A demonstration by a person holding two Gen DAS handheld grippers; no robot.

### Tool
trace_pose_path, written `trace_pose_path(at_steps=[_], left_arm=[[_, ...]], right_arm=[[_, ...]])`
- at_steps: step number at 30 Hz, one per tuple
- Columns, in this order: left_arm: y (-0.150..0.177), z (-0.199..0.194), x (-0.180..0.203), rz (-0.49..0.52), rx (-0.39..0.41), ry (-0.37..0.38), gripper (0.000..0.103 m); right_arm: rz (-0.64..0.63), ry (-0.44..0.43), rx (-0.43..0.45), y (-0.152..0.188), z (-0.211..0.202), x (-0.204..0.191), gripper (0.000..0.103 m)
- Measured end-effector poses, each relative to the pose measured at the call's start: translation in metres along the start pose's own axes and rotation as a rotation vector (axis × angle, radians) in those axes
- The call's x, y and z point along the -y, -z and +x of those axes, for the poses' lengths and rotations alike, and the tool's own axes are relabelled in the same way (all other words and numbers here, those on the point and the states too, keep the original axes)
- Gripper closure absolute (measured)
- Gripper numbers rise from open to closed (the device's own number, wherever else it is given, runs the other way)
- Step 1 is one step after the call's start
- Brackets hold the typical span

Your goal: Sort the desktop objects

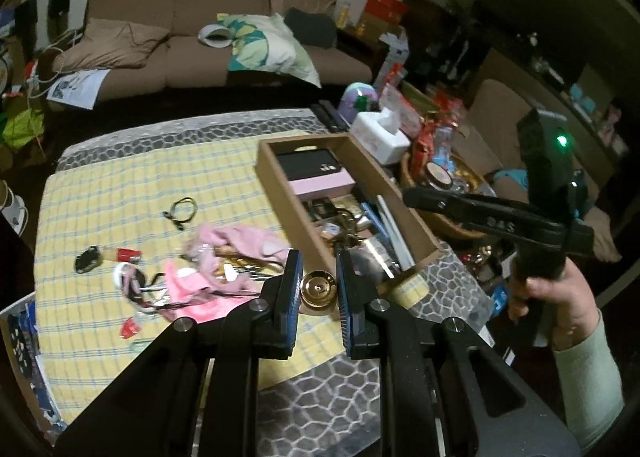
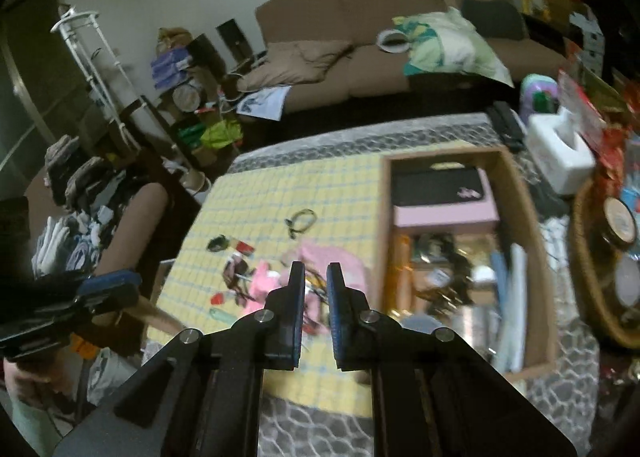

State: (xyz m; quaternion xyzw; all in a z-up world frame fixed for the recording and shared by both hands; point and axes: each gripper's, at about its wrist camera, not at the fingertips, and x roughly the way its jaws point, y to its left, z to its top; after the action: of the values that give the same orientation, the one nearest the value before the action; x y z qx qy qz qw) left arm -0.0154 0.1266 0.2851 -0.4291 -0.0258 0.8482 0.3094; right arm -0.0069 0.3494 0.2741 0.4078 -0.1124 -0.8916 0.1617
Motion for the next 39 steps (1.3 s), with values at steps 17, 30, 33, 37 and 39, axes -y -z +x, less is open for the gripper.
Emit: trace_pose_path(at_steps=[17,30,33,37,39], left_arm=[[0.038,-0.001,-0.032,-0.072,-0.033,-0.072,0.087],[0.055,-0.019,-0.105,-0.111,-0.023,-0.038,0.087],[0.060,-0.015,-0.117,-0.133,-0.026,-0.030,0.087],[0.063,-0.013,-0.122,-0.142,-0.033,-0.029,0.087],[0.065,-0.013,-0.120,-0.143,-0.032,-0.032,0.087]], right_arm=[[-0.474,0.131,-0.329,0.076,0.095,-0.062,0.050],[-0.774,0.388,-0.685,0.099,0.220,-0.065,0.050],[-0.827,0.424,-0.731,0.110,0.232,-0.065,0.051],[-0.851,0.459,-0.755,0.117,0.237,-0.064,0.085],[-0.849,0.445,-0.713,0.113,0.229,-0.068,0.085]])
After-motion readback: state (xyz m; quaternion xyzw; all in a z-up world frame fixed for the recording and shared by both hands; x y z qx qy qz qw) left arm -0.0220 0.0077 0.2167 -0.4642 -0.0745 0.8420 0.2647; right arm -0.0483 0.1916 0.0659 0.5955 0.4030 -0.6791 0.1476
